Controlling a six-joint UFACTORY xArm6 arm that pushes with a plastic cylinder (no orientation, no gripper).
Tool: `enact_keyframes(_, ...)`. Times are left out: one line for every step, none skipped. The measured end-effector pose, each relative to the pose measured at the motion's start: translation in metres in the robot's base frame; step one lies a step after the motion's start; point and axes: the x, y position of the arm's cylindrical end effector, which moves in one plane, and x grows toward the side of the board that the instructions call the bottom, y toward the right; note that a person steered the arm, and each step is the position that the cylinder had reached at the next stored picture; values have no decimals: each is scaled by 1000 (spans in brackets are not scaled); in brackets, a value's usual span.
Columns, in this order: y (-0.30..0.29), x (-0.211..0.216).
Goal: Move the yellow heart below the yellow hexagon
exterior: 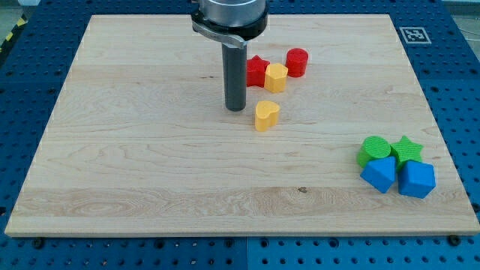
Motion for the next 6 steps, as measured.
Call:
enact_keyframes(25, -8)
enact_keyframes(30, 21)
enact_keyframes(36, 23)
enact_keyframes(36, 24)
enact_keyframes(28, 24)
enact_keyframes(27, 26)
